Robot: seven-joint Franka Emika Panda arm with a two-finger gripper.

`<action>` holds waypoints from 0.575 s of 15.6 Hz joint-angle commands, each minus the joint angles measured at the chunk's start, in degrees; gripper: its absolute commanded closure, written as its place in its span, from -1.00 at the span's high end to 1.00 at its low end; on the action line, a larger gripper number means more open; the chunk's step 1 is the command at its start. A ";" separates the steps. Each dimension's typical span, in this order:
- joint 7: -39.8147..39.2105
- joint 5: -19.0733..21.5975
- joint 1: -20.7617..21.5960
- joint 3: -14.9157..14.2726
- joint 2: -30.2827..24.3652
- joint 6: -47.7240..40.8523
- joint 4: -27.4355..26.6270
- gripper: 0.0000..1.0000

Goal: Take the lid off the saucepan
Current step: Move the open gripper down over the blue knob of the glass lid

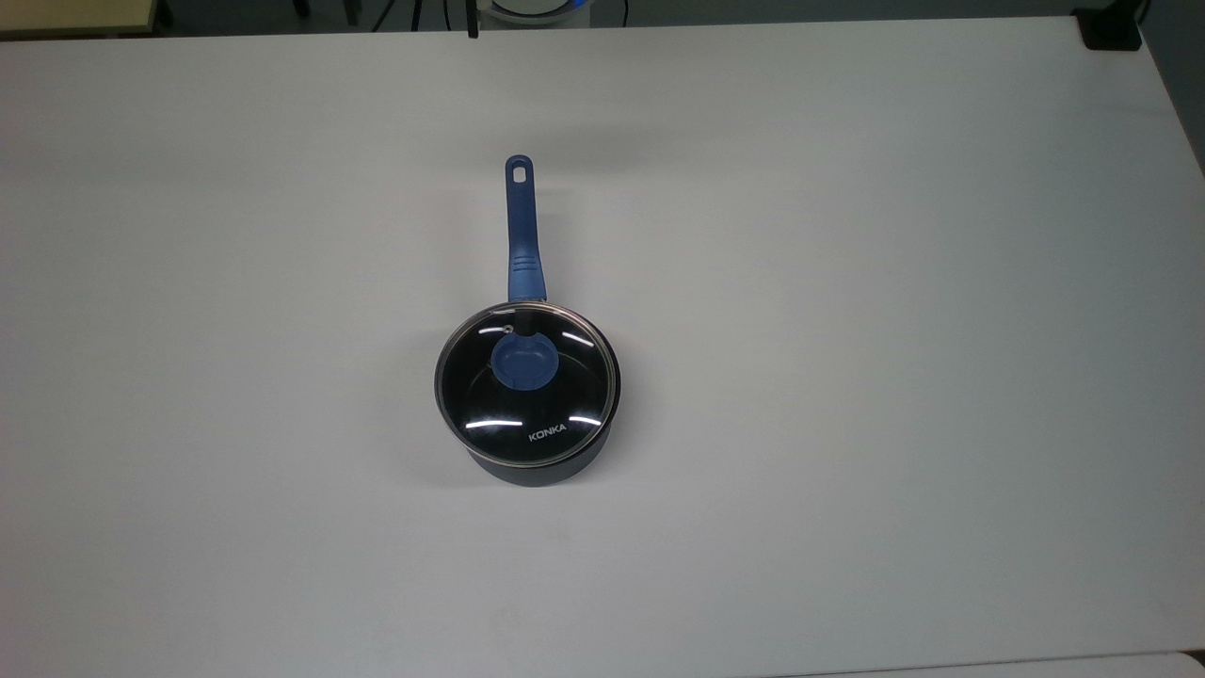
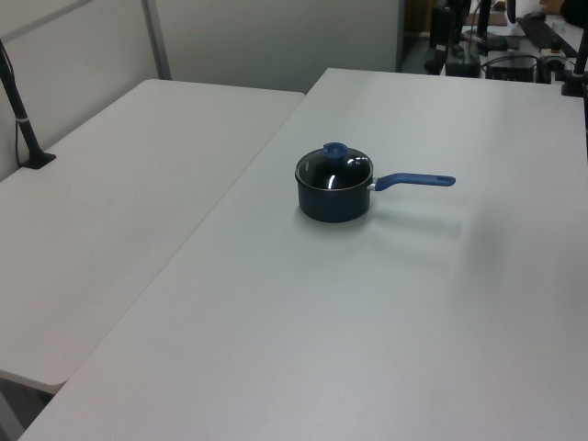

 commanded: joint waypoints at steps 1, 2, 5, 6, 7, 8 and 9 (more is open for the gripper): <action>-0.56 1.23 0.15 -0.29 -0.56 0.84 -0.44 1.00; -1.08 1.23 -0.03 -0.29 -0.47 0.84 -0.44 1.00; -3.89 0.88 -0.56 -0.38 1.45 1.11 -0.27 1.00; -4.33 0.96 -0.64 -0.38 2.25 1.46 0.25 1.00; -4.16 1.05 -0.73 -0.38 4.00 1.55 1.74 1.00; -3.55 1.22 -0.82 -0.38 6.36 1.81 3.49 1.00; -2.94 1.31 -0.82 -0.38 8.91 3.20 5.77 1.00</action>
